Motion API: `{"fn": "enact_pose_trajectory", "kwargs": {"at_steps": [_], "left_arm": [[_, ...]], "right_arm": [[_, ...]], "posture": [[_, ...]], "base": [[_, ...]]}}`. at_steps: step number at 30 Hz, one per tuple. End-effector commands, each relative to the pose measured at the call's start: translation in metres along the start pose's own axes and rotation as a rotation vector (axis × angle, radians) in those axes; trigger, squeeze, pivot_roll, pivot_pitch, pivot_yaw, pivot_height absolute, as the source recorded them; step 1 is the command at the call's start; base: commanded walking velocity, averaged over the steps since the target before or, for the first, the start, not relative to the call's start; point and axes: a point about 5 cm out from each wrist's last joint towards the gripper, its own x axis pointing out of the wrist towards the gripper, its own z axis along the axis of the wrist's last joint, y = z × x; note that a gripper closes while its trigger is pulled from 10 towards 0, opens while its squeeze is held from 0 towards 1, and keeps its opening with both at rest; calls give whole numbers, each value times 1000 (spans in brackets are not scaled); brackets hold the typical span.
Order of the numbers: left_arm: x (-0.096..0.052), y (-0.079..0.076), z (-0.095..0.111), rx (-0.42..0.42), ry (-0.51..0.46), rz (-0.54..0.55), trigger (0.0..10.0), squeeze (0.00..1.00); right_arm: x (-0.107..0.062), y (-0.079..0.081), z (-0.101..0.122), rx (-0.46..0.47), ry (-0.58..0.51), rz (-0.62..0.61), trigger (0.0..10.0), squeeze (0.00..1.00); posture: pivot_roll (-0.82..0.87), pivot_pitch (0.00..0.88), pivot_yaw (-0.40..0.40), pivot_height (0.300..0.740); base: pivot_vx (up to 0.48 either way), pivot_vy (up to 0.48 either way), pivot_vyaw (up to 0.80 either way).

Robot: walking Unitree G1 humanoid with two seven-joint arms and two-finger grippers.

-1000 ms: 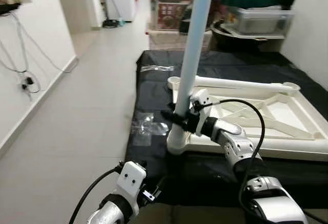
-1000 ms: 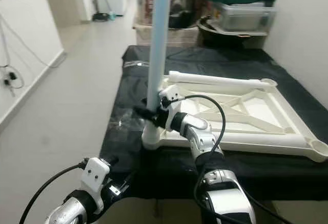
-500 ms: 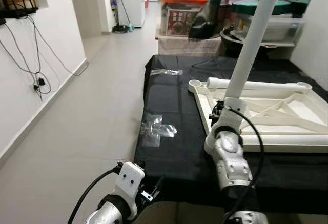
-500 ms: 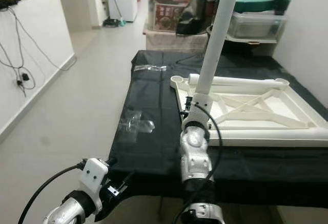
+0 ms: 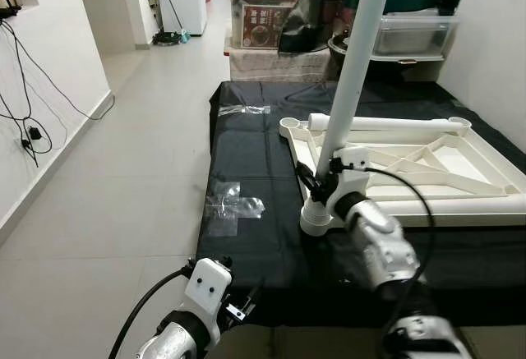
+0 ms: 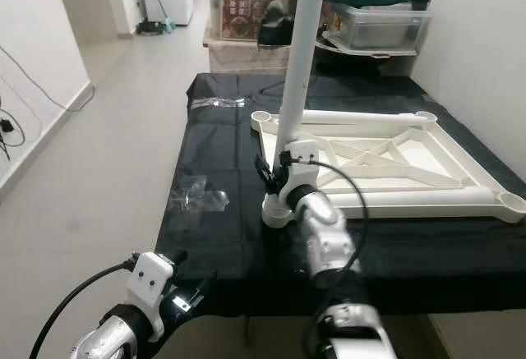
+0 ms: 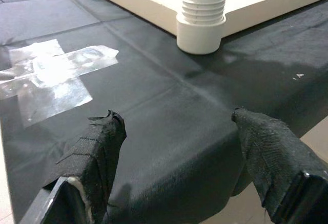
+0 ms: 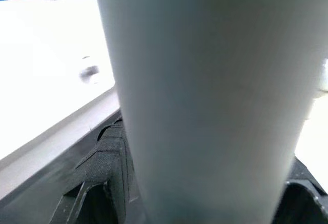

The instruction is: Building children table

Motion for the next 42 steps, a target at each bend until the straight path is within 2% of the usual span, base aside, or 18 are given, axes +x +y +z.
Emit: {"fn": "enact_pose_trajectory", "kwargs": {"at_steps": [1,7,11,12,16,18,20,22,24,25,26,27,29,34,38,39,41,42], "left_arm": [[2,0,-2,1,8,-2,10000,0],[1,-1,-2,2,8,2,10000,0],[1,-1,-2,2,7,4,10000,0],[0,-1,-2,2,7,7,10000,0],[0,-1,-2,2,7,10,10000,0],[0,0,-2,1,7,11,10000,0],[0,0,-2,0,7,12,10000,0],[0,0,-2,0,7,12,10000,0],[-1,0,-2,0,5,12,10000,0],[-1,0,-2,0,5,12,10000,0],[-1,0,-2,1,4,12,10000,0],[-1,0,-2,1,4,12,10000,0],[0,1,-1,2,0,10,10000,0],[-1,0,4,12,-31,9,10000,0],[-2,-1,7,23,-53,9,10000,0],[-3,-1,8,28,-62,10,10000,0],[-4,-2,10,31,-75,8,10000,0],[-4,-3,12,34,-85,4,10000,0]], "right_arm": [[10,22,3,19,39,258,10000,0],[12,30,5,4,92,501,10000,0],[12,33,5,5,98,548,10000,0],[15,37,3,21,109,645,0,0],[17,37,2,23,105,656,0,0],[19,35,1,25,103,620,0,0],[22,28,0,9,75,474,0,0],[22,28,0,9,75,474,0,0],[25,5,-2,-18,56,55,0,0],[25,5,-2,-18,56,55,0,0],[20,-11,-3,-18,46,-218,0,0],[20,-11,-3,-18,46,-218,0,0],[0,-31,-10,-32,54,-640,0,0],[-18,-20,-21,-8,59,-897,0,0],[-13,-12,-21,20,40,-896,0,0],[-9,-9,-20,29,23,-882,10000,0],[-3,-6,-15,12,-13,-855,10000,0],[3,-3,-12,11,-57,-804,10000,1000]], "posture": [[83,0,-54,740],[93,0,-59,740],[98,0,-60,740],[106,0,-62,740],[105,0,-65,740],[105,0,-65,740],[98,0,-60,740],[98,0,-60,740],[94,0,-57,740],[94,0,-57,740],[88,0,-53,740],[88,0,-53,740],[84,0,-51,740],[87,0,-49,740],[91,0,-51,740],[90,0,-51,740],[90,0,-52,740],[90,0,-51,740]], "base": [[0,0,0],[0,0,0],[0,0,0],[0,0,0],[0,0,0],[0,0,0],[0,0,0],[0,0,0],[0,0,0],[0,0,0],[0,0,0],[0,0,0],[0,0,0],[0,0,0],[0,0,0],[0,0,0],[0,0,0],[0,0,0]]}}
